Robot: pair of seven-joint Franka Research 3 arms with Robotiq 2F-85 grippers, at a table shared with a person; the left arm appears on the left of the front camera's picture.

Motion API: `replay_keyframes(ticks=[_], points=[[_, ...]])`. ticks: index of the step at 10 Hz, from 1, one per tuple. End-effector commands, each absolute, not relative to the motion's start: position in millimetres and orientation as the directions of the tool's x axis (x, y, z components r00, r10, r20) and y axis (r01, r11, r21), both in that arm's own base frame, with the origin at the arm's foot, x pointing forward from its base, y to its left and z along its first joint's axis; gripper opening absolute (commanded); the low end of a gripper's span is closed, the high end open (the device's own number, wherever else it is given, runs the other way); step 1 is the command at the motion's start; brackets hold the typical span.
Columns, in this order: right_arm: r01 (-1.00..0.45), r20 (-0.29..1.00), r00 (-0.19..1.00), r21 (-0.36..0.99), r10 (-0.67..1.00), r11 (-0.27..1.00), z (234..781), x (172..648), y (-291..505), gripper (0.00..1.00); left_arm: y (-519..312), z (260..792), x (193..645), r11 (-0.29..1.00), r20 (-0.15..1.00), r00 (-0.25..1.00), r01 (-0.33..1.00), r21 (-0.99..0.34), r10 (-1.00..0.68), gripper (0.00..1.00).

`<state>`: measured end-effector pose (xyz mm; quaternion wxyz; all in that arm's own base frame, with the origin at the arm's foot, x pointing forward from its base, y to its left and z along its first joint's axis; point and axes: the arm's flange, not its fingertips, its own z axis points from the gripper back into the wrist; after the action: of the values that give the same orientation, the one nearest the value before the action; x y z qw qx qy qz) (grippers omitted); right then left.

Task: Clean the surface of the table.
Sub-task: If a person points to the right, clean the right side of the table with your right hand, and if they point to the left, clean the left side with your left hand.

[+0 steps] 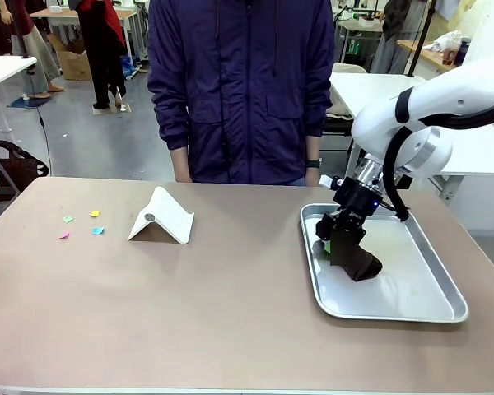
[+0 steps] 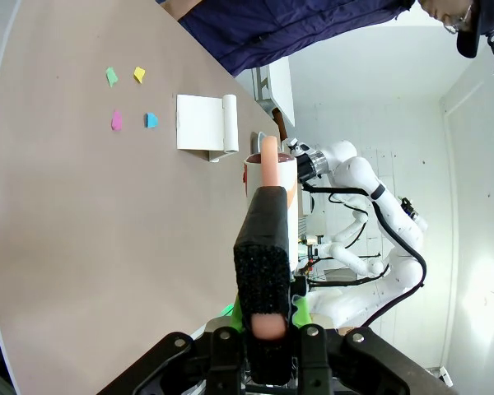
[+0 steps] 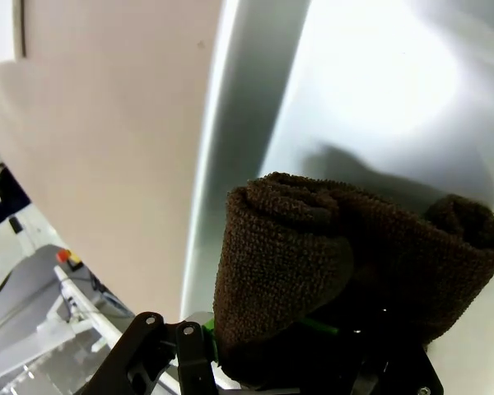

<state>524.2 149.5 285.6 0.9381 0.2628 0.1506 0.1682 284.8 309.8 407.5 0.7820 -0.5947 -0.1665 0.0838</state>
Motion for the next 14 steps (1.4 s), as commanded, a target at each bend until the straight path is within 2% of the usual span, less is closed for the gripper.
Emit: replay_keyframes(ticks=[1,4,9,12,14], points=[[-0.282,-0.256,0.846,0.528,0.467,0.801,279,517,162,0.0,309,412,283,0.275,0.162,0.933,0.071,-0.959,0.322,0.0],[-0.24,-0.227,0.885,0.527,0.406,0.816,287,523,145,0.0,309,412,283,0.275,0.162,0.933,0.071,-0.959,0.322,0.0],[-0.077,-0.159,0.965,0.581,0.206,0.811,310,532,68,0.0,309,412,283,0.275,0.162,0.933,0.071,-0.959,0.322,0.0],[-0.019,-0.112,0.983,0.728,0.146,0.686,330,526,24,0.0,309,412,283,0.275,0.162,0.933,0.071,-0.959,0.322,0.0],[0.022,-0.11,0.984,0.857,0.139,0.515,345,517,-3,0.0,309,412,283,0.275,0.162,0.933,0.071,-0.959,0.322,0.0]])
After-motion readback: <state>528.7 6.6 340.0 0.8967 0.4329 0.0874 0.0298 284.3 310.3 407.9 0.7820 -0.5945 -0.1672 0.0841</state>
